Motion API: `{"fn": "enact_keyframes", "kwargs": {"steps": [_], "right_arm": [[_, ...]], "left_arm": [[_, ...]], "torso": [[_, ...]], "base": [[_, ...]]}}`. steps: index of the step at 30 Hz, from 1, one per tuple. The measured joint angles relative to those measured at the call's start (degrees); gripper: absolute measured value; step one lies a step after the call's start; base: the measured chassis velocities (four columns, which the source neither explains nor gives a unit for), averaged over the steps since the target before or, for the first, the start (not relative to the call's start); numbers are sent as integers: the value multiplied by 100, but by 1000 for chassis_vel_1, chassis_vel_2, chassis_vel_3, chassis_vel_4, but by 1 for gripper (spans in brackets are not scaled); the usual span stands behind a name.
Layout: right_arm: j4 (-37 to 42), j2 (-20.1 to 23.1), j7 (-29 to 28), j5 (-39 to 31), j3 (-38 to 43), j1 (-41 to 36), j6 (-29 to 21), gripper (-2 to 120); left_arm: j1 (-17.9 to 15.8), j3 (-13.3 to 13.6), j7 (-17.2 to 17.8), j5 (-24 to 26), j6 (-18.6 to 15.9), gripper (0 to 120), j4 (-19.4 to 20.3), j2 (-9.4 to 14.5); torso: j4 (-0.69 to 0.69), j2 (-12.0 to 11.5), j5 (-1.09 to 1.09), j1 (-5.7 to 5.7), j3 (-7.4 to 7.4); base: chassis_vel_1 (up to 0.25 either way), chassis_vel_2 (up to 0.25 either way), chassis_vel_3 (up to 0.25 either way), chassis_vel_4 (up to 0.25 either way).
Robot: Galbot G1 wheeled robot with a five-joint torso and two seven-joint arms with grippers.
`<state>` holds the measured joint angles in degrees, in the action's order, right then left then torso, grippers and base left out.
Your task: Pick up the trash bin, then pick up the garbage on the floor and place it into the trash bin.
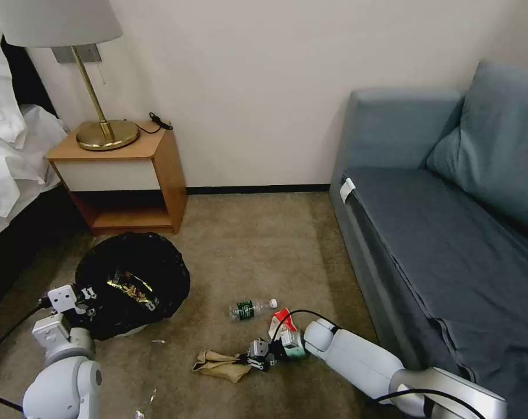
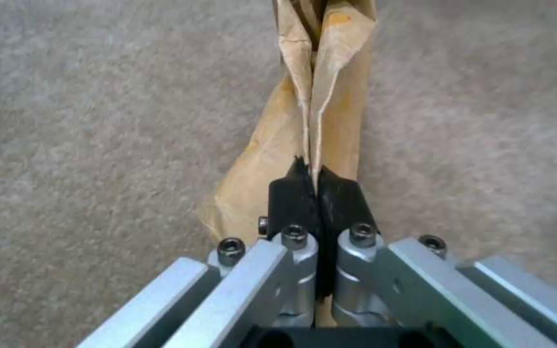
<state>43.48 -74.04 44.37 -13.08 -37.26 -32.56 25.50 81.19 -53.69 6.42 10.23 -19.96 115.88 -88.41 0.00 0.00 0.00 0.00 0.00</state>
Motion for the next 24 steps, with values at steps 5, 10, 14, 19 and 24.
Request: {"fn": "enact_keyframes", "kwargs": {"steps": [5, 10, 14, 19, 24], "right_arm": [[226, 104, -46, -154, 209, 27, 16, 0], [570, 215, -185, -557, 609, 168, -3, 0], [644, 245, -276, -730, 781, 327, -20, 0], [641, 211, -567, -1025, 1076, 684, -91, 0], [574, 123, -920, -1165, 1261, 1037, -174, 0]], "left_arm": [[1, -6, -4, 8, 0, 4, -40, 17], [-25, 5, -5, 23, -1, 4, -93, 47], [-62, 28, -6, 23, -12, 4, -110, 65], [-100, 59, -14, 24, -33, 4, -120, 84], [-123, 62, -15, 25, -33, 4, -139, 102]], "torso": [[0, 0, 0, 0, 0], [0, 0, 1, 0, 0], [0, 0, 0, 0, 0], [0, 0, 0, 0, 0], [0, 0, 0, 0, 1]], "base": [[0, 0, 0, 0], [0, 0, 0, 0], [0, 0, 0, 0], [0, 0, 0, 0], [0, 0, 0, 0]]}}
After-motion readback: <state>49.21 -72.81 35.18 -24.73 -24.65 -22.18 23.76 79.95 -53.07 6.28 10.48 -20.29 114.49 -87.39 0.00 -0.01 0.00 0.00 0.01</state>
